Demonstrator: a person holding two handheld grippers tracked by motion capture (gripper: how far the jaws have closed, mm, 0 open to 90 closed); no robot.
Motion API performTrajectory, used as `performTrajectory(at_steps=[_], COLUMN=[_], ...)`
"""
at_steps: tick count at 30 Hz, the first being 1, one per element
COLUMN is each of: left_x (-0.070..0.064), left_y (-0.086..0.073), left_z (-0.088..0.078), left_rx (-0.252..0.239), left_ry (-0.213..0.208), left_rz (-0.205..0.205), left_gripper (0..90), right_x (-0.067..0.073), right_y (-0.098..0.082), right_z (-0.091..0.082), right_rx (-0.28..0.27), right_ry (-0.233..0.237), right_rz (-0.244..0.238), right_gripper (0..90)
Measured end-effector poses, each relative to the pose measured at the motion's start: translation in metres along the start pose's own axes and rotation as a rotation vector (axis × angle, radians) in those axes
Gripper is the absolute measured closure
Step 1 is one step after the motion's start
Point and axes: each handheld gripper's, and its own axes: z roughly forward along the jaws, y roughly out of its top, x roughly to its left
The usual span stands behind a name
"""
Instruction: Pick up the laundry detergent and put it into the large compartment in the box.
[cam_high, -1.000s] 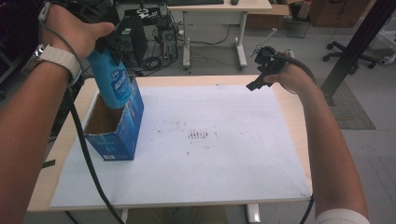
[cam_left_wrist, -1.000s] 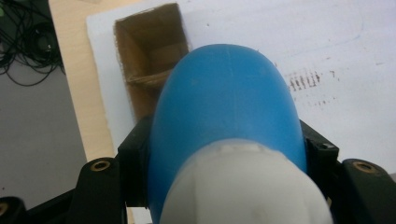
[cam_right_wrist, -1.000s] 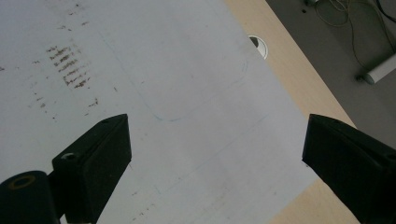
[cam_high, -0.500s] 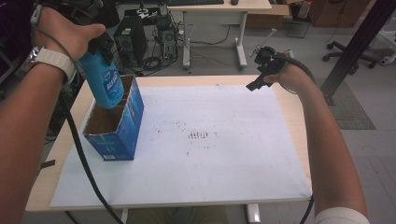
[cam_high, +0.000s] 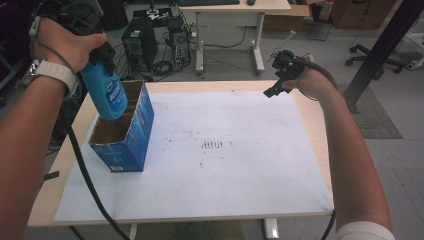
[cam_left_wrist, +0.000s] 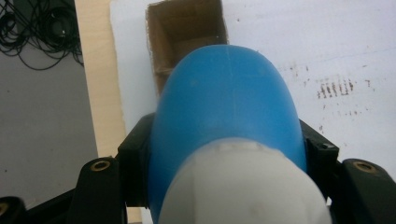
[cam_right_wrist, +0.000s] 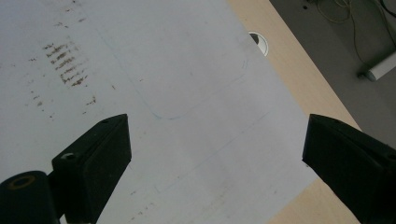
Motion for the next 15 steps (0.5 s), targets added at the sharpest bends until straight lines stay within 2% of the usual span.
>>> performTrajectory(at_steps=[15], left_x=[0.012], left_y=[-0.008], left_z=[0.030], left_rx=[0.012], left_ry=[-0.007], left_rz=[-0.020], left_gripper=[37.1], right_x=[0.000], right_y=[0.000], right_z=[0.003], right_rx=[0.010], right_ry=[0.002], right_rz=[-0.005], right_gripper=[7.8])
